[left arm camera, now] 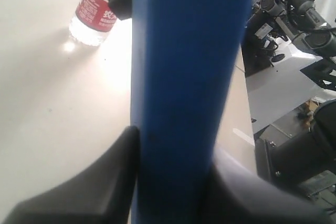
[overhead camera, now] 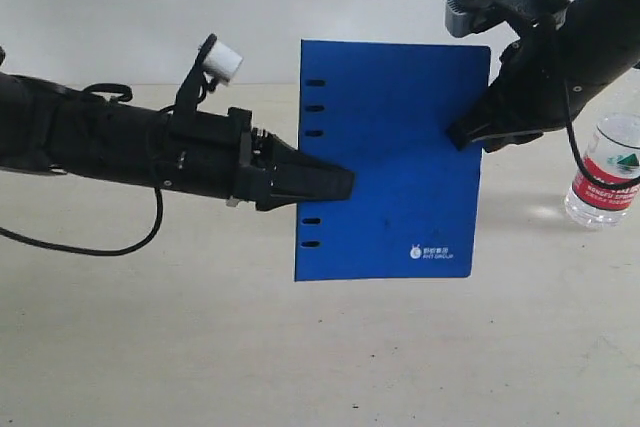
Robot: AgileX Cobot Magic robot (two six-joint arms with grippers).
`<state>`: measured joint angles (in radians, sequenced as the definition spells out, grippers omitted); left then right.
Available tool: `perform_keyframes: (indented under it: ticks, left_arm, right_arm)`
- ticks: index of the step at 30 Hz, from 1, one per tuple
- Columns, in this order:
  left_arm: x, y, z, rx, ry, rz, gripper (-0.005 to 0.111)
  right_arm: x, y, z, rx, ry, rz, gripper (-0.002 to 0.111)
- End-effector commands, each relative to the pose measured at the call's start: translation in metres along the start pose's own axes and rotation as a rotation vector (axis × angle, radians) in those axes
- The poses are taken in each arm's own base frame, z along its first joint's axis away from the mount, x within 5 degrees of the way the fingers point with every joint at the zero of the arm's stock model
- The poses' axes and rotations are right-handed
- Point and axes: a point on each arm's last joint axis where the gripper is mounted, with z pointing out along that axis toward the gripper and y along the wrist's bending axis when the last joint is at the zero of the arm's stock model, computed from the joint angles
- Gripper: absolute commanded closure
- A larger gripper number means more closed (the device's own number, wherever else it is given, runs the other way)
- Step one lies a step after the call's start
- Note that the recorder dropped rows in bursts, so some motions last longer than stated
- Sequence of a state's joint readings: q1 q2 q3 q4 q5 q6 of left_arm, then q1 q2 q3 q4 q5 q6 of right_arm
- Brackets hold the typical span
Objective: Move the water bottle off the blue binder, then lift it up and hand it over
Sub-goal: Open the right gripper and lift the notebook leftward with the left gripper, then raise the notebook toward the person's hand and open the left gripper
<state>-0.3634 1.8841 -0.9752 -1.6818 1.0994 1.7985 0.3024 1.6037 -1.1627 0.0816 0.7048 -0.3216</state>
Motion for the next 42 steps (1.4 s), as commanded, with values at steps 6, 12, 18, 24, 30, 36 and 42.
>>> perform_keyframes:
  ticks: [6,12,18,24,30,36,42]
  left_arm:
    - [0.026,-0.028,-0.017,-0.075,0.004,0.015,0.102]
    - [0.034,-0.037,-0.027,-0.164,0.032,0.028,0.102]
    - [0.039,-0.050,-0.036,-0.189,0.033,0.031,0.102]
    - [0.043,-0.052,-0.038,-0.206,0.041,0.022,0.102]
    - [0.034,-0.051,-0.048,-0.356,0.044,0.051,0.102]
    - [0.017,-0.060,-0.071,-0.585,0.007,0.112,0.102]
    - [0.000,-0.078,-0.092,-0.705,-0.089,0.116,0.102]
  right_arm:
    - [-0.005,-0.002,-0.038,0.046,-0.125,-0.009,0.107]
    - [-0.005,0.000,-0.084,0.094,-0.255,-0.029,0.107]
    - [0.003,-0.001,-0.125,0.187,-0.336,-0.081,0.107]
    - [0.006,-0.005,-0.135,0.252,-0.343,-0.064,0.107]
    - [0.008,-0.005,-0.137,0.257,-0.340,-0.062,0.107]
    - [0.013,-0.004,-0.146,0.258,-0.336,-0.055,0.107]
    - [0.021,-0.002,-0.157,0.263,-0.318,-0.052,0.107]
